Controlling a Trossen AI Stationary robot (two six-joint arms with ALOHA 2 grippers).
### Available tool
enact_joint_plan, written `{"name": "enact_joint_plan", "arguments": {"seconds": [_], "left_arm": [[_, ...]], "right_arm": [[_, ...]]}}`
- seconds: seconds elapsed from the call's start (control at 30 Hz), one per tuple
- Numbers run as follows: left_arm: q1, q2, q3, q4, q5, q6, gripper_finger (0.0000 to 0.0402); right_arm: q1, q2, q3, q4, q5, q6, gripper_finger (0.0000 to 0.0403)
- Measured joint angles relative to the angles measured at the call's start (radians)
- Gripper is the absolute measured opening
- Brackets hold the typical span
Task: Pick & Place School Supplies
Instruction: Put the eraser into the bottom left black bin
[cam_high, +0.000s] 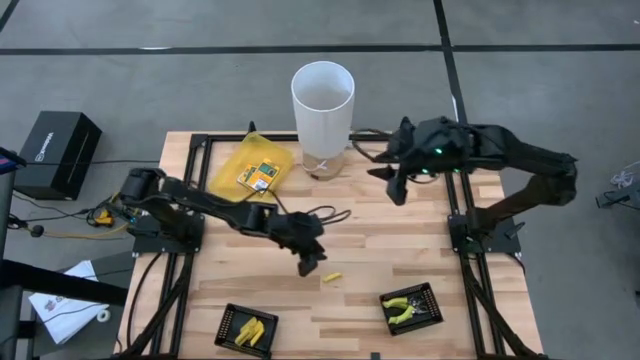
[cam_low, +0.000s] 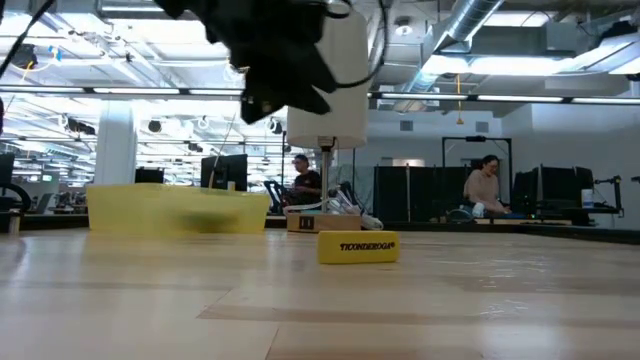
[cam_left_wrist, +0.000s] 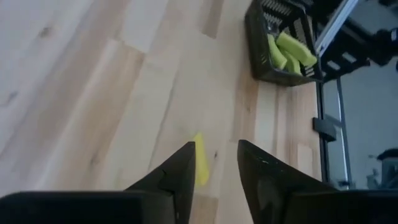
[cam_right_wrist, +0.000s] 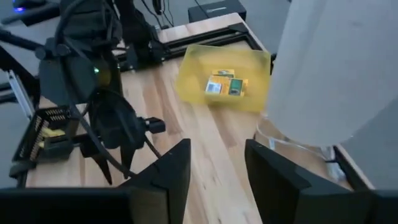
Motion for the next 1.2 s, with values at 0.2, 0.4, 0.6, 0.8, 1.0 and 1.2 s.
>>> {"name": "enact_joint_plan", "arguments": {"seconds": [0.2,0.4,0.6,0.8,1.0,1.2], "left_arm": [[-0.026,0.139,0.115,-0.065,0.027,0.014,0.0152],[-0.052,0.245,0.172,-0.108,0.015,-0.036,0.0155],[-0.070,0.308,0.204,-0.111,0.011,-0.111,0.0144],[-0.073,0.333,0.204,-0.116,0.035,-0.139,0.0148],[-0.073,0.333,0.204,-0.113,0.037,-0.144,0.0154],[-0.069,0.349,0.204,-0.111,0.034,-0.144,0.0154]], "right_arm": [[0.070,-0.050,0.000,-0.089,0.092,-0.024,0.0144],[0.140,-0.056,-0.001,-0.137,0.144,-0.075,0.0154],[0.153,-0.056,-0.001,-0.150,0.151,-0.128,0.0157],[0.137,-0.056,-0.001,-0.153,0.161,-0.145,0.0157],[0.137,-0.056,-0.001,-0.153,0.162,-0.168,0.0160],[0.130,-0.056,-0.001,-0.149,0.166,-0.166,0.0156]]}}
